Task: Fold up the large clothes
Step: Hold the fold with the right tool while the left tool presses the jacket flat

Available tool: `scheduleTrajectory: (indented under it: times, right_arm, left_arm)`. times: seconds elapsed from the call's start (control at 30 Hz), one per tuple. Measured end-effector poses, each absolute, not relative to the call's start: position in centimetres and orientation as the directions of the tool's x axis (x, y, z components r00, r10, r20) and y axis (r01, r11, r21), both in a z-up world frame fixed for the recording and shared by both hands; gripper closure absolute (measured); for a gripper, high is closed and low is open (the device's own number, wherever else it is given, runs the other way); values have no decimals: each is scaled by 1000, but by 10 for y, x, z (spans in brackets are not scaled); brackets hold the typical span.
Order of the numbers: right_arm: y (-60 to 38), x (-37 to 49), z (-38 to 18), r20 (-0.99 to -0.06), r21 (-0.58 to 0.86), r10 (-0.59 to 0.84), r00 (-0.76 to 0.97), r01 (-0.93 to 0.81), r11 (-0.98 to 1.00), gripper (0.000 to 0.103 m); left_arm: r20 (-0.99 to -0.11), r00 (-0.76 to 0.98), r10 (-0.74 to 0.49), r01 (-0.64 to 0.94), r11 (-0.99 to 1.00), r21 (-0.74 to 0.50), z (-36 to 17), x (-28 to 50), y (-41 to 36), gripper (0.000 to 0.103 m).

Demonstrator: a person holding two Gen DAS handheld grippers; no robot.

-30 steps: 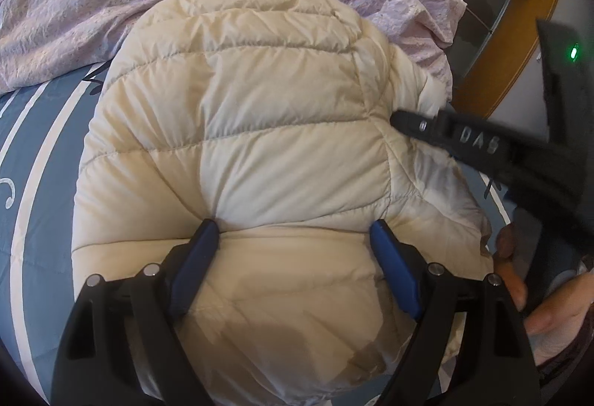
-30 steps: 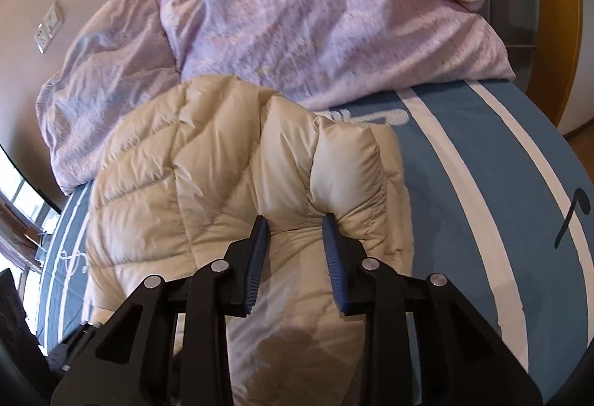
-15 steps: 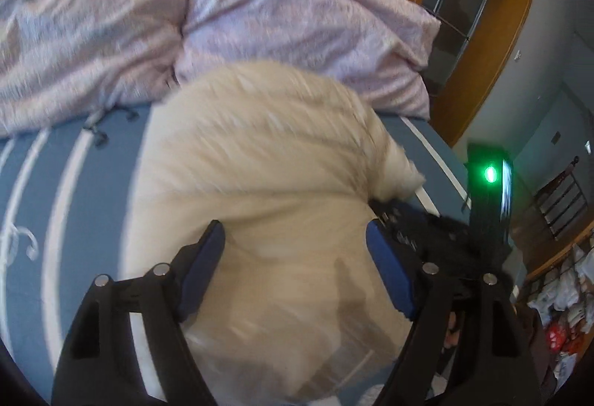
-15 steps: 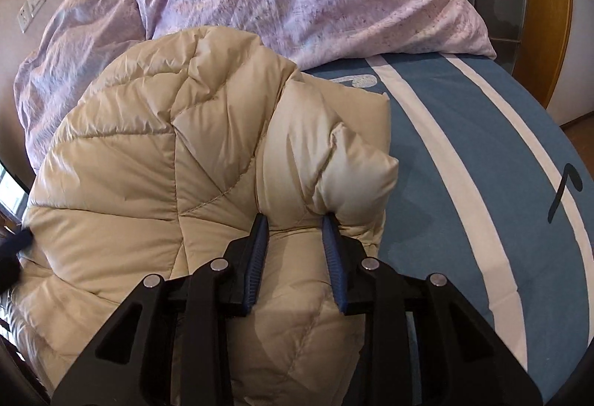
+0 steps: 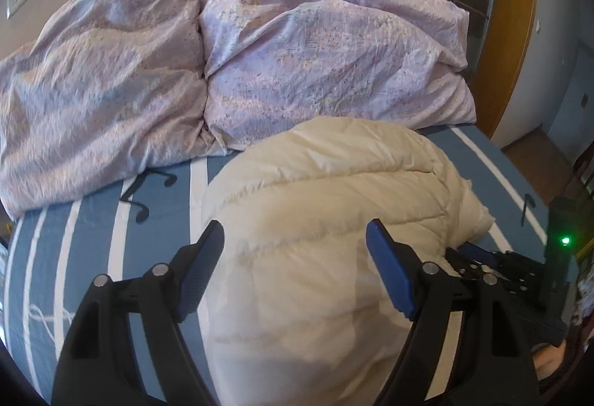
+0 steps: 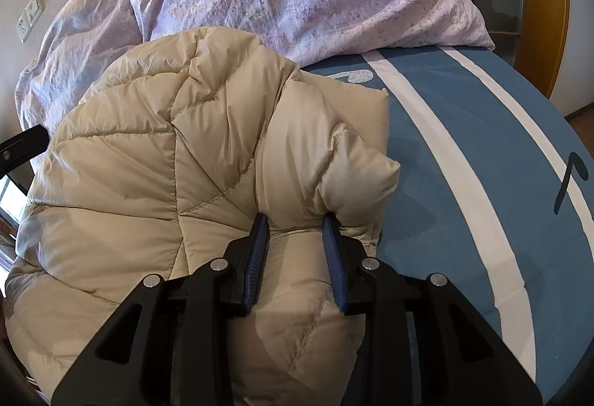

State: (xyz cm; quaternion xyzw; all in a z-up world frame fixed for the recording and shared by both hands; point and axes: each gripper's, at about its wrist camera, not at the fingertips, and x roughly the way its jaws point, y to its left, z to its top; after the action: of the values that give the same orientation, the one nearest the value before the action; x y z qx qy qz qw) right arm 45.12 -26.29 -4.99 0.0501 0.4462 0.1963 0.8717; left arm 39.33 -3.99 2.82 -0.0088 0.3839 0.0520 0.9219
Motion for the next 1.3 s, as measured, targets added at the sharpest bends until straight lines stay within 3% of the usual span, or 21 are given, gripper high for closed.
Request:
scheduleTrajectory:
  times: [0.3,0.6,0.77,1.3]
  right_arm:
    - [-262,452,-50,-756,261,388,528,-300,917,72]
    - [-263,448,-51,-742,257,385,548,-299,919,72]
    - [-261,448,-51,-740,242,375,559,-300,923,71]
    - [-251,441,-52,-716,150,316,622,-305,940,71]
  left_arm:
    - [-734,669,116,-106,993,60,8,414,-35,24]
    - [-756,641,133,-137,989,58,-28,419,-26,9]
    - [-754,641,141,-145,988,61,-41,421,-24,8]
    - [-728,678,101,-168,986,-21,-53,419,-12,2]
